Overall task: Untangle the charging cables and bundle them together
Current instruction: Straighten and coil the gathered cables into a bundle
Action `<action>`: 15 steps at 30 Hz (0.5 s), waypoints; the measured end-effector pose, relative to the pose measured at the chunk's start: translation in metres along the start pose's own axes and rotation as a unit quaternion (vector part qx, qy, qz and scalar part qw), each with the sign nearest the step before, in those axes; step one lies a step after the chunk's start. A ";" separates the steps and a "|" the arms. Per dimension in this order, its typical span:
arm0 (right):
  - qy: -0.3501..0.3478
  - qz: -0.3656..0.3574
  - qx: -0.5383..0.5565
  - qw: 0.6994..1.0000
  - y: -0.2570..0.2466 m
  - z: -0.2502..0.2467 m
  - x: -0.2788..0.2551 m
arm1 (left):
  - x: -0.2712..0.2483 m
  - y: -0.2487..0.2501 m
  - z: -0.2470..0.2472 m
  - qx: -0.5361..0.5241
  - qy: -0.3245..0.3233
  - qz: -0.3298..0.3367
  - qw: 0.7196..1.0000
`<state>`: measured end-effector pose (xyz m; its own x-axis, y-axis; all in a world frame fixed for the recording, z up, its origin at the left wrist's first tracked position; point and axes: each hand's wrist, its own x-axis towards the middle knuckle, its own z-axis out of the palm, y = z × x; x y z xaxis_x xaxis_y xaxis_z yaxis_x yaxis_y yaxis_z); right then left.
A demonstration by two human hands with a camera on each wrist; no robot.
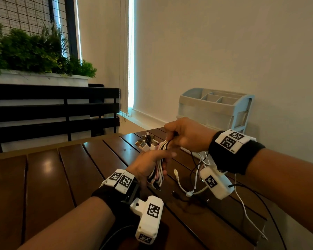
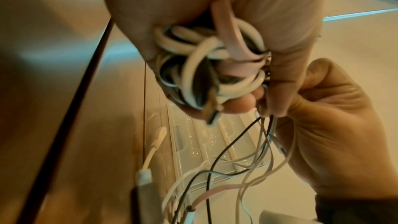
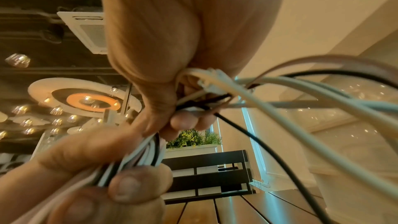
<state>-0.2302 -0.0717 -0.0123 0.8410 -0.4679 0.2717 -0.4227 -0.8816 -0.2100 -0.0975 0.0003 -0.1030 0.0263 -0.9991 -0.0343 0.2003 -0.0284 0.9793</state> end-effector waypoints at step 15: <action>-0.088 0.029 0.064 0.994 0.011 0.004 -0.014 | 0.003 0.001 -0.008 -0.019 -0.014 0.018 1.000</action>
<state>-0.2452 -0.0742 -0.0225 0.8672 -0.4899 0.0889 -0.4355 -0.8330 -0.3412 -0.0892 -0.0022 -0.1037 0.0064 -0.9999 0.0080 0.2367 0.0093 0.9715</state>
